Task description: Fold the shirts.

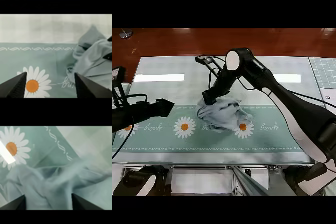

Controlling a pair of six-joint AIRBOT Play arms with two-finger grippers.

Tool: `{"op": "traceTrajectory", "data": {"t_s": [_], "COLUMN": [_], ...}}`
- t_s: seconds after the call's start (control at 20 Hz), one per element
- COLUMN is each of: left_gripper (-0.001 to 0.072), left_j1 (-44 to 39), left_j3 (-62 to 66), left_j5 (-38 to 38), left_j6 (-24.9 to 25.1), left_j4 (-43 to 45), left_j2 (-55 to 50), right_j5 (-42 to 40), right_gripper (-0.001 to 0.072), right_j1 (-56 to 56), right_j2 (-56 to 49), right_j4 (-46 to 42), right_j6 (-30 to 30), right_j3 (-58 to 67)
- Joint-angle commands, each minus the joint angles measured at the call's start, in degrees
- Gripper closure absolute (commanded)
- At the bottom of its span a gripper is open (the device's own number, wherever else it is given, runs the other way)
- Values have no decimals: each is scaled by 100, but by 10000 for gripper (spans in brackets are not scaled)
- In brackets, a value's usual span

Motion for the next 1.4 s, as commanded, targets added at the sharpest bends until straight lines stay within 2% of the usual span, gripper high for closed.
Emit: {"op": "traceTrajectory", "data": {"t_s": [0.0,0.15,0.25,0.4,0.6,0.75,0.95,1.0,1.05,1.1,1.35], "left_gripper": [5,5,5,5,5,5,7,45,492,674,684], "left_j1": [37,24,15,-293,-1137,-1528,-1746,-1735,-1703,-1646,-1193], "left_j3": [4,4,4,81,946,1816,2570,2708,2848,2951,3550], "left_j5": [-131,-144,-144,-164,-179,-284,-1193,-1353,-1510,-1558,-1611], "left_j6": [7,188,905,1928,2894,2929,2929,2924,2929,2944,2861], "left_j4": [-203,-750,-1609,-2653,-2601,-1906,-1703,-1705,-1705,-1720,-1923], "left_j2": [-151,-634,-1211,-2297,-3709,-4597,-5521,-5676,-5799,-5834,-5742], "right_j5": [245,669,634,341,-361,-662,-708,-881,-1064,-1268,-1912], "right_gripper": [80,81,82,83,83,83,83,83,83,82,76], "right_j1": [-509,-1729,-2579,-3429,-3672,-3617,-3128,-2962,-2824,-2702,-2542], "right_j2": [254,949,1432,2214,3163,3550,3703,3703,3703,3703,3587], "right_j4": [-79,-109,-109,-107,-87,409,619,616,614,623,752], "right_j6": [151,234,348,426,247,184,-7,-4,9,35,-59], "right_j3": [4,-28,-391,-1814,-4229,-5584,-6446,-6553,-6601,-6599,-6559]}}
